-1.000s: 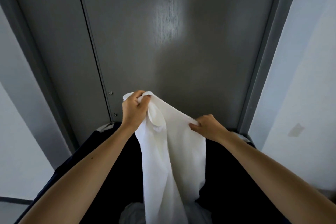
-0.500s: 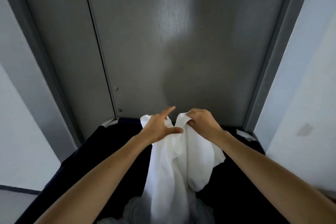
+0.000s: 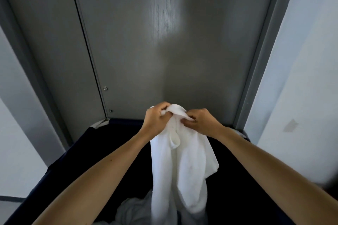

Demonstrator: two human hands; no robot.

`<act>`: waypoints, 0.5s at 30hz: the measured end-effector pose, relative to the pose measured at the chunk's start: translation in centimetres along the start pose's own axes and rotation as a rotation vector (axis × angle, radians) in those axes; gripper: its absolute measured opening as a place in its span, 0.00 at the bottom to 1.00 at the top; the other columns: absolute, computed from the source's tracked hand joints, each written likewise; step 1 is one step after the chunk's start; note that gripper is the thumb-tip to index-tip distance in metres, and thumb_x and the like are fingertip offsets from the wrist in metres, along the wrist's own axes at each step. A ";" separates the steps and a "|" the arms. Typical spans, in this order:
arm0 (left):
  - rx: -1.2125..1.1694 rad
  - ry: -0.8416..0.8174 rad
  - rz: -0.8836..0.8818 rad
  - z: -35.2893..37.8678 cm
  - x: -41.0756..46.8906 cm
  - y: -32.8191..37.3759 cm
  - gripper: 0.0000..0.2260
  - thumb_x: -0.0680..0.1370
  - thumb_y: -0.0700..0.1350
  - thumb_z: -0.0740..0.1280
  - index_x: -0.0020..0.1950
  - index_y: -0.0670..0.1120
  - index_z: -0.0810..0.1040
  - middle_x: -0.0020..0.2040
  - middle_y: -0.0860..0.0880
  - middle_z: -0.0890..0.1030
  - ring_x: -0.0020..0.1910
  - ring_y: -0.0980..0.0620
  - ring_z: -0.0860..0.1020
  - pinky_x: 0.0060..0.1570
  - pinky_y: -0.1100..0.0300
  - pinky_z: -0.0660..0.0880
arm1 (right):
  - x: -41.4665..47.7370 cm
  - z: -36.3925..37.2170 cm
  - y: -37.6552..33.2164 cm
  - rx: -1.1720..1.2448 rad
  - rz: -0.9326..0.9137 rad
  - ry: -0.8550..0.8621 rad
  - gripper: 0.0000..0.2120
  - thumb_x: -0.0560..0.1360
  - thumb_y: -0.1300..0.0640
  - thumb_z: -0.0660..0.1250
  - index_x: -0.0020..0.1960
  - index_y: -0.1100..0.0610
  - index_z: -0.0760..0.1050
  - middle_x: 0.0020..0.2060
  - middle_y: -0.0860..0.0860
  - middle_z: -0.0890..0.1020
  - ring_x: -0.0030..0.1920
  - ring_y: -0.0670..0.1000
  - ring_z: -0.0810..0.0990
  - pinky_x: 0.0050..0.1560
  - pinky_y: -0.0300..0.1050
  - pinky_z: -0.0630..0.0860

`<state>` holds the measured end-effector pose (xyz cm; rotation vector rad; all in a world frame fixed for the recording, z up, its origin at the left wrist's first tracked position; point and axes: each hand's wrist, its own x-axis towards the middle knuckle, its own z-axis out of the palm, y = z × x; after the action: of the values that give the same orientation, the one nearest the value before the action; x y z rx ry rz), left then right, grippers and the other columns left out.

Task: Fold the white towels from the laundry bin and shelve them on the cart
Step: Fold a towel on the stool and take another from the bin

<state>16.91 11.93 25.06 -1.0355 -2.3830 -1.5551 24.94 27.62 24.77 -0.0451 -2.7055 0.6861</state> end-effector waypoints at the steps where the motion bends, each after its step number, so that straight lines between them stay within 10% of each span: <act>1: -0.025 0.020 -0.005 -0.2 0.2 0.0 0.08 0.76 0.39 0.66 0.39 0.50 0.75 0.31 0.57 0.74 0.31 0.65 0.73 0.33 0.73 0.67 | -0.1 -0.1 0.2 -0.025 0.057 -0.057 0.14 0.75 0.55 0.66 0.35 0.62 0.73 0.31 0.53 0.75 0.34 0.50 0.71 0.36 0.40 0.66; 11: -0.068 0.224 -0.028 -3.1 2.6 -0.9 0.08 0.77 0.41 0.66 0.39 0.51 0.76 0.32 0.55 0.75 0.30 0.62 0.73 0.32 0.74 0.67 | -0.9 -1.6 2.9 -0.097 0.311 -0.097 0.21 0.76 0.48 0.66 0.27 0.49 0.63 0.27 0.49 0.70 0.33 0.49 0.70 0.33 0.40 0.62; 15: 0.114 0.179 -0.074 -3.4 2.6 -4.0 0.07 0.76 0.48 0.65 0.41 0.46 0.77 0.30 0.54 0.74 0.32 0.57 0.71 0.33 0.68 0.65 | -0.4 -1.4 3.2 -0.232 0.292 -0.183 0.15 0.76 0.48 0.65 0.35 0.56 0.72 0.42 0.58 0.81 0.46 0.56 0.77 0.42 0.42 0.66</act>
<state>11.69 9.31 24.77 -0.7601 -2.3786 -1.4474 25.65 31.05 24.33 -0.4637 -2.9756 0.4682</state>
